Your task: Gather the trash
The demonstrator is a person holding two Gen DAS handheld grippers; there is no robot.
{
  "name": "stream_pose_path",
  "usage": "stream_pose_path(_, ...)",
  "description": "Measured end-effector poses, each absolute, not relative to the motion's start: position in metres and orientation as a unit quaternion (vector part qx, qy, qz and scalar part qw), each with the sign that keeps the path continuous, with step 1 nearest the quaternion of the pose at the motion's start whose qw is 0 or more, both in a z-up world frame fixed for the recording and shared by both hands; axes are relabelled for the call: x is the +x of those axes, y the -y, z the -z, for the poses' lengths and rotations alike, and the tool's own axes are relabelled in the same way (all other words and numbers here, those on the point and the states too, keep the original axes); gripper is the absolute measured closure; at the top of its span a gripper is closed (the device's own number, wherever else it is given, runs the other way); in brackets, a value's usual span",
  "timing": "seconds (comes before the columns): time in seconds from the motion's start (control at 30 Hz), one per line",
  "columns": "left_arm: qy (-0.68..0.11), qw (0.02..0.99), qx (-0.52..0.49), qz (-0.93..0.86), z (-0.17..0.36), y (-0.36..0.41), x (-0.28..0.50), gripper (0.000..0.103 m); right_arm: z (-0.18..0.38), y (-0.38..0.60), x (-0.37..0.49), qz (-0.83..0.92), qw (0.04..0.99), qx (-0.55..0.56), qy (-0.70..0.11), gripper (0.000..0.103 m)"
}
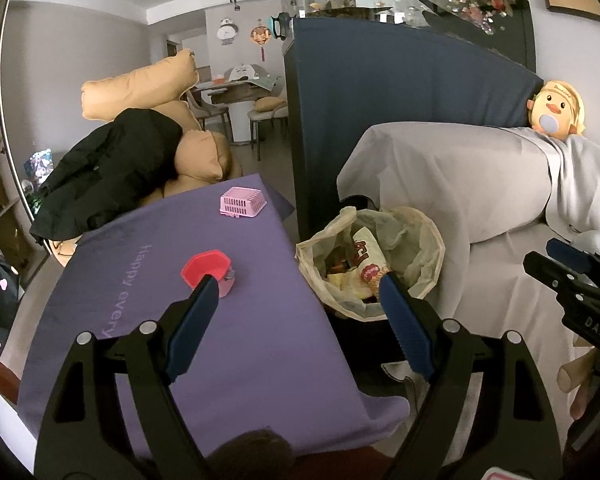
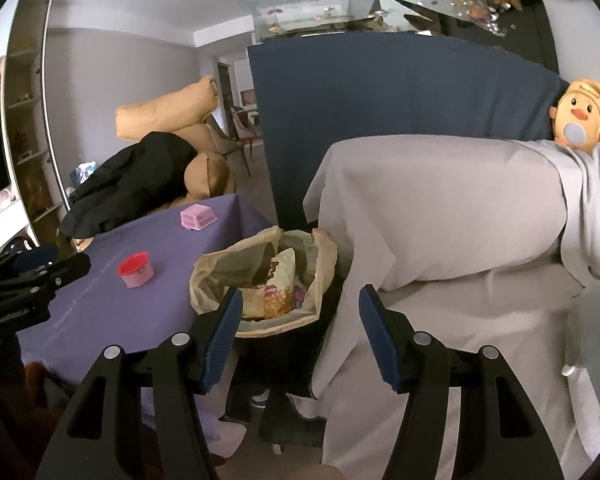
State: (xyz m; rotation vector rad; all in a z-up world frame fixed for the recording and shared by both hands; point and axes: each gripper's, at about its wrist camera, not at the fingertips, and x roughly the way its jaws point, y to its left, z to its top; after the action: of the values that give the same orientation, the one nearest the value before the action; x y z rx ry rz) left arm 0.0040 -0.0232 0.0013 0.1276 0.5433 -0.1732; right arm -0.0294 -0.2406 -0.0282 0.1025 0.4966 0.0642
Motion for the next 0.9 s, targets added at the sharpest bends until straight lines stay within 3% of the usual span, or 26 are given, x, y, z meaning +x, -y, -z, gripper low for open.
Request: stream_pose_path(0.9, -0.264, 0.958, 0.066, 0.092, -0.003, 0.023, 0.0001, 0.025, 0.0246, 0.2446, -0.028, -0.027, 0.968, 0.05, -0.246, 0.046)
